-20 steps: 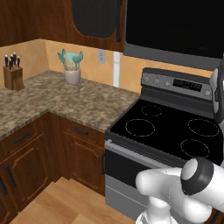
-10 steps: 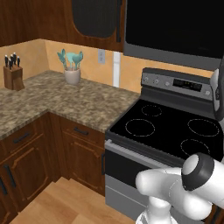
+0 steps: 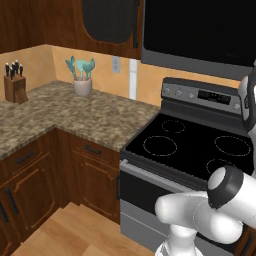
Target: Pick the bell pepper from the sink and place it in the bowl. Then pick the bowl and place it in the microwave. Then close the microwave door and press the start button.
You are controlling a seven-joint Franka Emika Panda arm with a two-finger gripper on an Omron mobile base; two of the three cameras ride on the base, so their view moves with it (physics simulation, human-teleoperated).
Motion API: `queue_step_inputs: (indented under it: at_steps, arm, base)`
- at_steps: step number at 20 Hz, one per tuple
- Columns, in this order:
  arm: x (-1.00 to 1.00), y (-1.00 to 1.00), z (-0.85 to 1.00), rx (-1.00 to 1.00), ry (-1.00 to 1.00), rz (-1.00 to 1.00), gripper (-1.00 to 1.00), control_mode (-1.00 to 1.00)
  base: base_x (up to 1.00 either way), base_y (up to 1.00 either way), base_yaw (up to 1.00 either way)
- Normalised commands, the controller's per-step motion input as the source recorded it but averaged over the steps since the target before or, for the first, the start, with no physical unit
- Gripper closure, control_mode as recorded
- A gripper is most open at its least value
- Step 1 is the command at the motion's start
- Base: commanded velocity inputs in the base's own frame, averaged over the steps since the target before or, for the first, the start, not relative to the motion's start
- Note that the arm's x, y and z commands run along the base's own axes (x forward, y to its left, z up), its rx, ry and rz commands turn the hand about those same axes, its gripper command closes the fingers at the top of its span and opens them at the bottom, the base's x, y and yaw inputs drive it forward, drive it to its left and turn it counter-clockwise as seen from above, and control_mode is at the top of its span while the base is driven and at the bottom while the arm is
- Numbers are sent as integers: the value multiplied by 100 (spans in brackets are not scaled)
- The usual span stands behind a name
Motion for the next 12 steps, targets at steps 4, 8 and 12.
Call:
queue_step_inputs:
  at_steps: [4,8,12]
  arm:
    - [16,-12,0,0,0,0,100,-100]
    - [13,-18,-4,1,0,1,100,-100]
    - [15,-20,-13,2,0,3,100,-100]
  base:
    - [0,0,0]
    - [0,0,0]
    - [0,0,0]
